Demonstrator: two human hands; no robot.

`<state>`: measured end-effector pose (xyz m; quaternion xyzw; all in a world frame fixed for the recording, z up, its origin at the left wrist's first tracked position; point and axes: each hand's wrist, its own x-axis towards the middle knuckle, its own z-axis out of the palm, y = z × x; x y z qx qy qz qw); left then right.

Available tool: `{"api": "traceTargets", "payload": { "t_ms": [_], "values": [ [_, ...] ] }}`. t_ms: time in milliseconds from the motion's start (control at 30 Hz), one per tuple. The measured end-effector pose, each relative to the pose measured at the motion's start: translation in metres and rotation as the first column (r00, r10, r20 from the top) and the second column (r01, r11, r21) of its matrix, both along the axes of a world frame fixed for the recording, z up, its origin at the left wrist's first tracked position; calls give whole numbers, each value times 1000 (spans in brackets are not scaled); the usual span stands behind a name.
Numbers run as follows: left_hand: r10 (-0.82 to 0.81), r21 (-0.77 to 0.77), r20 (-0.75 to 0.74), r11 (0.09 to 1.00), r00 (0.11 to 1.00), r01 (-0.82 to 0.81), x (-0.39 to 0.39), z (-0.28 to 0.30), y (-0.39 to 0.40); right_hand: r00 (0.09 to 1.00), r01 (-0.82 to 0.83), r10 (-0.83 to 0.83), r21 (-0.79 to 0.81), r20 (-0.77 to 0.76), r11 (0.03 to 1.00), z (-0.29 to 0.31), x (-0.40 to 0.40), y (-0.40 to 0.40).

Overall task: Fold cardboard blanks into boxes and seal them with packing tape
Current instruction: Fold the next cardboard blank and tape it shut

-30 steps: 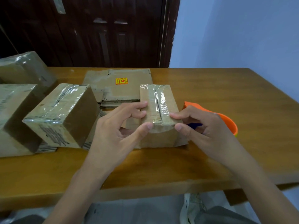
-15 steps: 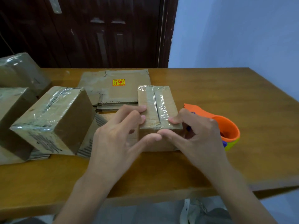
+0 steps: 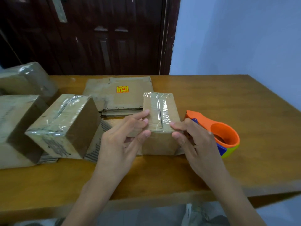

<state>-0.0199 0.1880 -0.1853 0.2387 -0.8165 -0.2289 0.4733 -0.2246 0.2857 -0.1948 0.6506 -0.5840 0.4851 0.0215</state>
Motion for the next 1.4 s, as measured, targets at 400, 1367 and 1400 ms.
{"api": "traceTargets", "payload": {
  "t_ms": [400, 1367, 1400],
  "values": [
    [-10, 89, 107, 996, 994, 0, 20, 8, 9, 988, 148, -151, 217, 0, 965, -1, 33, 9],
    [444, -371, 741, 896, 503, -243, 120, 80, -50, 640, 435, 484, 800, -598, 413, 77, 90, -289],
    [432, -351, 766, 901, 476, -254, 125, 76, -52, 648, 419, 478, 802, -593, 427, 75, 88, -287]
  ]
}}
